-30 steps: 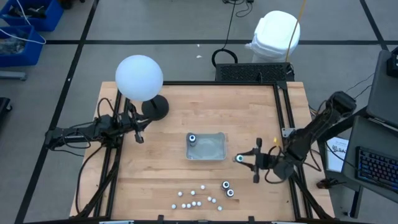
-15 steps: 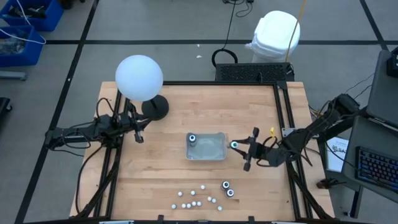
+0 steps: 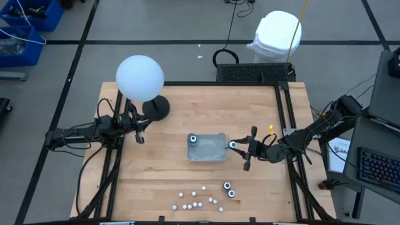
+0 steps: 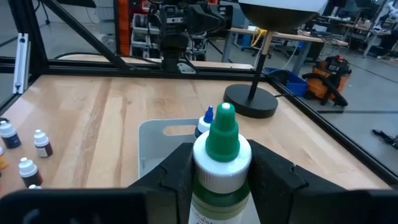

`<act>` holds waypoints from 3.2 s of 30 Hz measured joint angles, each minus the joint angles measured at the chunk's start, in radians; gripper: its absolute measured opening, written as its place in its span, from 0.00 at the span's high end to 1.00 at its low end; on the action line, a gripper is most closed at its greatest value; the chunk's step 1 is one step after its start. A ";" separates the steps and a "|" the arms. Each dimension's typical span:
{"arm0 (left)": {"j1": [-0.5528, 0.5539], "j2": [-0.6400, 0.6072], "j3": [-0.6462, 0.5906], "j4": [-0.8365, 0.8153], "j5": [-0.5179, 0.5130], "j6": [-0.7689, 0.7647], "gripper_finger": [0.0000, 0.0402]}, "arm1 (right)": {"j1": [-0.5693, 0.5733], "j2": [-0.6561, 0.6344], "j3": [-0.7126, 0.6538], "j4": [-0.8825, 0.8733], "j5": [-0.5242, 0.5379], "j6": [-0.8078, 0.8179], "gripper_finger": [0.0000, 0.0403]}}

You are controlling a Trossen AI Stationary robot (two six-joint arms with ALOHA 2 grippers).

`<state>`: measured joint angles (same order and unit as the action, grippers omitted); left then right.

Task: Pick & Place food coloring
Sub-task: Put the large green food coloring bottle into the gray bin

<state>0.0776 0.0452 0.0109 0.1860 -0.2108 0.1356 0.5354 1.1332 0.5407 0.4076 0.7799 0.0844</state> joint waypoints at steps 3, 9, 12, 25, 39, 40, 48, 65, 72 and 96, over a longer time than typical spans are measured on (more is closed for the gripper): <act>0.000 0.000 0.000 0.000 0.000 0.000 0.84 | 0.000 0.000 0.000 0.000 0.000 0.000 0.72; 0.000 0.000 0.000 -0.001 0.000 -0.001 0.84 | -0.028 0.000 0.000 0.077 -0.048 0.004 0.71; 0.000 0.000 0.000 -0.001 0.000 -0.001 0.84 | -0.074 0.010 0.002 0.125 -0.131 -0.015 0.72; 0.000 0.000 0.000 0.002 0.000 -0.002 0.84 | -0.193 0.231 0.194 0.134 -0.235 -0.041 0.72; 0.000 0.000 0.000 0.002 0.000 -0.002 0.84 | -0.221 0.521 0.482 0.089 -0.235 -0.045 0.72; 0.000 0.000 0.000 0.002 0.000 -0.002 0.84 | -0.223 0.539 0.496 0.089 -0.236 -0.038 0.71; 0.000 0.000 0.000 0.000 0.000 0.000 0.84 | -0.255 0.649 0.526 0.120 -0.235 0.030 0.71; 0.000 0.000 0.000 -0.002 0.000 0.023 0.84 | -0.274 0.702 0.526 0.129 -0.232 0.097 0.71; 0.000 0.000 0.000 -0.003 0.000 0.024 0.84 | -0.274 0.781 0.526 0.179 -0.231 0.114 0.71; 0.000 0.000 0.000 -0.023 0.000 0.040 0.84 | -0.279 0.801 0.504 0.150 -0.228 0.113 0.71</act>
<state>0.0777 0.0456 0.0109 0.1626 -0.2111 0.1760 0.2568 1.9347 1.0443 0.5578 0.5517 0.1977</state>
